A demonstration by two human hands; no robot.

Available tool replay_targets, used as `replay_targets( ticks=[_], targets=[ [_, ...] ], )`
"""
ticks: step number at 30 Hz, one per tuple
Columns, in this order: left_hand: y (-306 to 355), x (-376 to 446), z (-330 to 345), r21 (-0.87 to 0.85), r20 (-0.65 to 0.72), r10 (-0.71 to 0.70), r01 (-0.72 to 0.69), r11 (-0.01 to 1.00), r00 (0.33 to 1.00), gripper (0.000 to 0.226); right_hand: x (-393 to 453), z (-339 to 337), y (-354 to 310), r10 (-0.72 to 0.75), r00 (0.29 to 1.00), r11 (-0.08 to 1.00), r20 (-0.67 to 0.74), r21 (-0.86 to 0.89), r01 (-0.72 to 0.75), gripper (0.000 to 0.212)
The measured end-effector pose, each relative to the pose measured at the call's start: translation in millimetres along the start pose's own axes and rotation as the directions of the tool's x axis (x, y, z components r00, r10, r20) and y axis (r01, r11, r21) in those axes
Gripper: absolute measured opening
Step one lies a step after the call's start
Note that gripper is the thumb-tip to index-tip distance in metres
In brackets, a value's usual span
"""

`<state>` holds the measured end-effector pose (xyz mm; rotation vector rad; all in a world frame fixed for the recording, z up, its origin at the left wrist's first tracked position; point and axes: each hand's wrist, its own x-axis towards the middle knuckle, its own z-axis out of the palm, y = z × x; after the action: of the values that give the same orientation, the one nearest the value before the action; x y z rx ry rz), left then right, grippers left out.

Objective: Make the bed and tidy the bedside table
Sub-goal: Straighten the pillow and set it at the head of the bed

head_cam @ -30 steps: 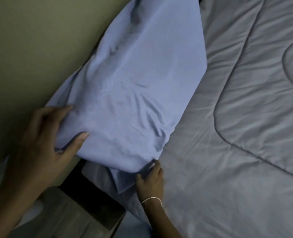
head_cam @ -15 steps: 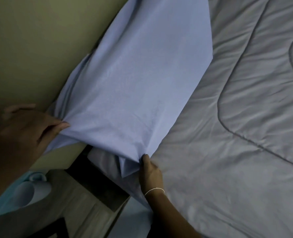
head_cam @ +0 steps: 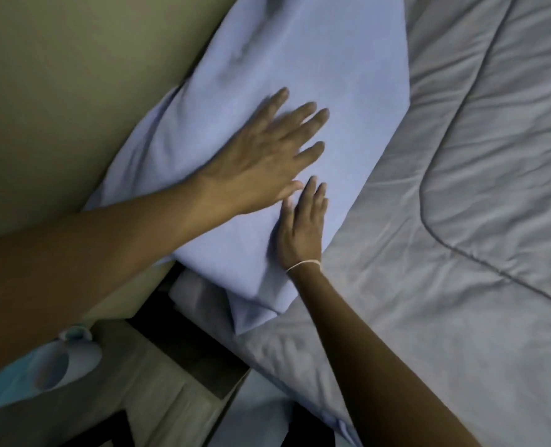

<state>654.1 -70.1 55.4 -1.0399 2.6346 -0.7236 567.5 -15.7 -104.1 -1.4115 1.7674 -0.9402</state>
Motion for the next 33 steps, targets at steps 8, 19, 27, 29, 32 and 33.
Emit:
replay_targets(
  ticks=[8,19,27,29,32,33],
  targets=[
    [23,-71,21,0.170,0.416,0.166,-0.256,0.952,0.894,0.079,-129,4,37,-0.142,0.908,0.981,0.393,-0.070,0.183,0.072],
    [28,-4,11,-0.135,0.031,0.206,-0.200,0.970,0.978,0.050,-5,-42,50,0.032,0.998,0.999,0.055,-0.024,-0.030,0.063],
    [27,-21,39,0.079,0.470,0.320,-0.401,0.913,0.822,0.074,-55,-19,72,-0.058,0.953,0.991,0.297,-0.097,0.091,0.073],
    [33,-43,36,-0.069,0.347,0.390,-0.391,0.918,0.853,0.075,-75,-33,85,-0.112,0.909,0.980,0.402,-0.108,0.169,0.070],
    [24,-24,29,-0.108,0.089,0.320,-0.310,0.945,0.943,0.059,-54,-47,91,-0.153,0.944,0.974,0.292,-0.118,0.194,0.065],
    [14,-6,28,-0.061,0.033,0.269,-0.267,0.962,0.962,0.057,-35,-48,84,-0.147,0.968,0.980,0.205,-0.102,0.170,0.064]
  ],
)
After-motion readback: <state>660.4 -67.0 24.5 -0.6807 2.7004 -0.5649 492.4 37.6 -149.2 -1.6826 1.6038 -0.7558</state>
